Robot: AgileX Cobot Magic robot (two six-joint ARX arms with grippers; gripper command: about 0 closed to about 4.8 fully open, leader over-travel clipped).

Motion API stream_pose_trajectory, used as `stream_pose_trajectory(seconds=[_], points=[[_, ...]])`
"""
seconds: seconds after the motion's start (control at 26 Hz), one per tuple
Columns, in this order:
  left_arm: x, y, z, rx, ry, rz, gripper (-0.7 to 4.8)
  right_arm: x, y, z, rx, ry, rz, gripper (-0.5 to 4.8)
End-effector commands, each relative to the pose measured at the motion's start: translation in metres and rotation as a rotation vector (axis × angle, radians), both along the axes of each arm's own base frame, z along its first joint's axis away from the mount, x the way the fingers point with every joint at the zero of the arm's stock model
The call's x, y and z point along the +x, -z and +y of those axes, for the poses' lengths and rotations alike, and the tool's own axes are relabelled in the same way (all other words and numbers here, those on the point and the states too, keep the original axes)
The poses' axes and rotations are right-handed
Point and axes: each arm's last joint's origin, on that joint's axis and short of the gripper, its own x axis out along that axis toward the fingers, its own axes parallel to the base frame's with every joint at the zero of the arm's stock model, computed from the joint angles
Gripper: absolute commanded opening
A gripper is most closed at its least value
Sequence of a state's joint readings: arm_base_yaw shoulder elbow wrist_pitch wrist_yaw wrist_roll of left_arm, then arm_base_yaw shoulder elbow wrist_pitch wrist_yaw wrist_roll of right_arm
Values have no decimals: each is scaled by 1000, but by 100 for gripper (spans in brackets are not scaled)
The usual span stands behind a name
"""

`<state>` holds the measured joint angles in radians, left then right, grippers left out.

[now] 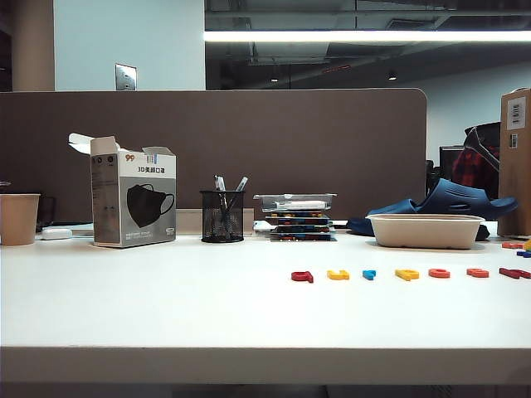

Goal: Select the appropriate letters from the row of letter magnets placed on the table to arrange into the word "cup".

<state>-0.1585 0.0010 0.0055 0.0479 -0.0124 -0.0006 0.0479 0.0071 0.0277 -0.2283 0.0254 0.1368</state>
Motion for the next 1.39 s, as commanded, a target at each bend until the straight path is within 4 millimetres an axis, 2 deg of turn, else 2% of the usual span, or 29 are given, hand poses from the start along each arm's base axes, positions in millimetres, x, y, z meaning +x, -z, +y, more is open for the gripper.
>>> stream_pose_trajectory(seconds=[0.04,0.62,0.81,1.04,1.08,1.16,1.39], points=[[0,-2,0,-6,-2,-12,-5,0,-2,0,-1,-1,-23,24],[0,-3,0,-7,-2,-19,-5,0,-2,0,-1,-1,-29,23],[-3,-14,0,-7,13,-25,-5,0,-2,0,-1,-1,-29,23],[-23,-64,3,-47,17,-53,-5,0,-2,0,-2,1,-29,23],[-28,-74,4,-50,21,-57,-5,0,-2,0,-2,1,-29,23],[-48,-108,6,-47,58,-63,-5,0,-2,0,-2,2,-29,23],[-70,-165,7,-111,137,-14,-5,0,-2,0,-1,1,-29,23]])
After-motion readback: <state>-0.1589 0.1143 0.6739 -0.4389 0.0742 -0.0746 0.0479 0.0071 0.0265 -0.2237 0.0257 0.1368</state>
